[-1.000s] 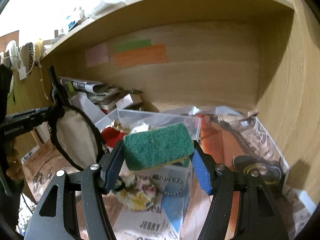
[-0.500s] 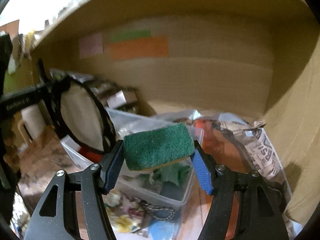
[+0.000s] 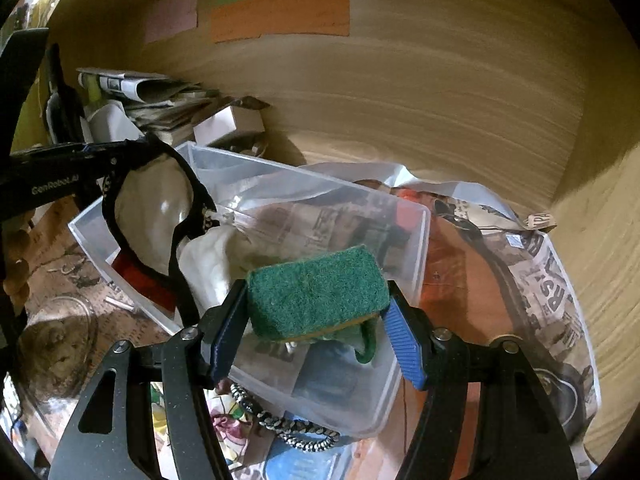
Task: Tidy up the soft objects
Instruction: 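Lower the eye mask and sponge into the box and open both tools, then grasp the floral scrunchie with the left tool while the right tool grasps the beaded bracelet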
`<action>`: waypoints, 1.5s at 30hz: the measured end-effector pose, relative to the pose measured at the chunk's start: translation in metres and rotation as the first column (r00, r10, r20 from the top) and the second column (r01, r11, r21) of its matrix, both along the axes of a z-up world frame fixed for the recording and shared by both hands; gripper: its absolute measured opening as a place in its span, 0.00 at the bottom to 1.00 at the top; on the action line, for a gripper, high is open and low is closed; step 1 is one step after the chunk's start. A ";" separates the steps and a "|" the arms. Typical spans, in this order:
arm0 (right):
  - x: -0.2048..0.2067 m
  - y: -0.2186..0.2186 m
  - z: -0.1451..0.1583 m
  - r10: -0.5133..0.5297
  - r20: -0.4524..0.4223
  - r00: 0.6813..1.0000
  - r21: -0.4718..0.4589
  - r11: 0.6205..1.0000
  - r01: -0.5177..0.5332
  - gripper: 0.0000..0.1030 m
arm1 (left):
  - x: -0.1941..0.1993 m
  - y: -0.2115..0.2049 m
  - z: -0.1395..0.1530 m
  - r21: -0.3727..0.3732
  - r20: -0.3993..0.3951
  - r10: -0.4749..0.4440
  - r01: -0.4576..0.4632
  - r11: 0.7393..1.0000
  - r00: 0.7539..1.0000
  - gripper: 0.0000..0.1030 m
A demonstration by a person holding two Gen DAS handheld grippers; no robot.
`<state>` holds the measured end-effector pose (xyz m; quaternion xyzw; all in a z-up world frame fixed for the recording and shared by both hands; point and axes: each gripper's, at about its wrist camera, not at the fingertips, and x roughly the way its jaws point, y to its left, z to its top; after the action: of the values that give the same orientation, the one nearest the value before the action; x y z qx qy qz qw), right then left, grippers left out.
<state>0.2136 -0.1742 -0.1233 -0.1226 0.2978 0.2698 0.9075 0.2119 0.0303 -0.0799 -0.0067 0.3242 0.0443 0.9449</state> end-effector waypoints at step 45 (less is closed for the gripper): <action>-0.043 -0.052 -0.029 -0.101 -0.093 0.990 0.086 0.990 0.109 0.62 | -0.062 -0.091 -0.065 -0.168 -0.236 -0.294 0.259 0.951 0.926 0.99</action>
<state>0.1710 -0.2265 -0.1518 -0.0530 0.3311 0.2400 0.9110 0.1497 -0.0611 -0.1446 -0.0182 0.4444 -0.1110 0.8887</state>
